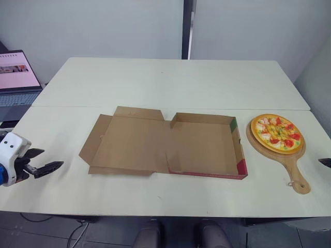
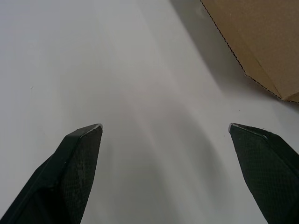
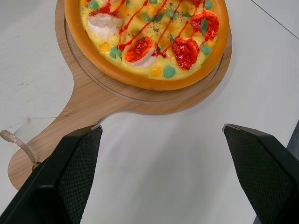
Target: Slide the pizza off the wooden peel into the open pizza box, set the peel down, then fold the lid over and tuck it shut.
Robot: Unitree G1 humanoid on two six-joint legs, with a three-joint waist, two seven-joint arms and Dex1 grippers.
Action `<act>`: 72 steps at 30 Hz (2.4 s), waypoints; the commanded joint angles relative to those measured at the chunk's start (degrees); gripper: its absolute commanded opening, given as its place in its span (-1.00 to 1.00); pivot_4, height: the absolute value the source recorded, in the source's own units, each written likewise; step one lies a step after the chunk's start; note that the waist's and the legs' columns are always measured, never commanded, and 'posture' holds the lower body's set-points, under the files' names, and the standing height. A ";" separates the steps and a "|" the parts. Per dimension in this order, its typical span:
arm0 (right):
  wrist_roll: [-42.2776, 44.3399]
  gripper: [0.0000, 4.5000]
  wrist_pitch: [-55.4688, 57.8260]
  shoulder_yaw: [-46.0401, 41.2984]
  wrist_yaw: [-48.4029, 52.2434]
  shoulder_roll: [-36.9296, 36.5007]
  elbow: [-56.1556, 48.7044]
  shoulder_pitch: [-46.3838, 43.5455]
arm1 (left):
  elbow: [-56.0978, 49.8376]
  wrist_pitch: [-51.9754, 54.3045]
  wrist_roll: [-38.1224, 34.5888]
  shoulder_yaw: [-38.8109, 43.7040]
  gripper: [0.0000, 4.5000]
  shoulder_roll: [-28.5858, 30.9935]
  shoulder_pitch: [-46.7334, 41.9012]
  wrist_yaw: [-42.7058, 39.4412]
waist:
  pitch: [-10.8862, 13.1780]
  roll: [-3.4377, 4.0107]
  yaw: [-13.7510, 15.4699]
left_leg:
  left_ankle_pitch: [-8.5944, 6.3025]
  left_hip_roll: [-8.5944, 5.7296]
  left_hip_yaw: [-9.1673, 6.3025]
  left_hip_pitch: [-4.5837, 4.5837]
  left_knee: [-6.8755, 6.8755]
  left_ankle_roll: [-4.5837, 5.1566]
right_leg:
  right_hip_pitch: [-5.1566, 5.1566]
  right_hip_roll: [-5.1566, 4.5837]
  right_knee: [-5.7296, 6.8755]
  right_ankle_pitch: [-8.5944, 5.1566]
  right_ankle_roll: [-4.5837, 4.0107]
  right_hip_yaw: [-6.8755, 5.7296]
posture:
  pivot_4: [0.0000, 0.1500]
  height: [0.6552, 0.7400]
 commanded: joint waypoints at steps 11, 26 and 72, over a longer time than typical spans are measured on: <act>0.61 0.98 7.85 -1.83 -5.66 1.39 -5.69 -1.85 | 6.48 -5.09 -1.82 1.58 1.00 0.92 -1.86 -4.78 | 0.00 0.01 -0.04 | 0.00 0.00 0.02 -0.04 0.01 0.00 | -0.08 0.00 0.03 0.00 0.00 0.02 | 1.00 1.00; 0.97 0.98 7.62 -3.41 -6.63 2.71 -6.14 -0.69 | 8.07 -5.84 -3.08 2.66 1.00 1.01 -2.33 -7.64 | 0.00 0.01 -0.20 | 0.00 0.00 0.05 -0.05 0.02 0.00 | -0.11 0.01 0.08 0.01 0.00 0.02 | 1.00 1.00; 7.12 0.98 33.99 -10.21 -29.57 22.58 -38.94 14.19 | -47.06 25.47 -23.04 -29.24 1.00 -12.23 -36.68 -13.86 | 0.01 0.00 -0.18 | 0.02 0.04 -0.11 0.14 0.17 0.00 | 0.31 0.62 0.06 0.04 0.07 0.11 | 1.00 1.00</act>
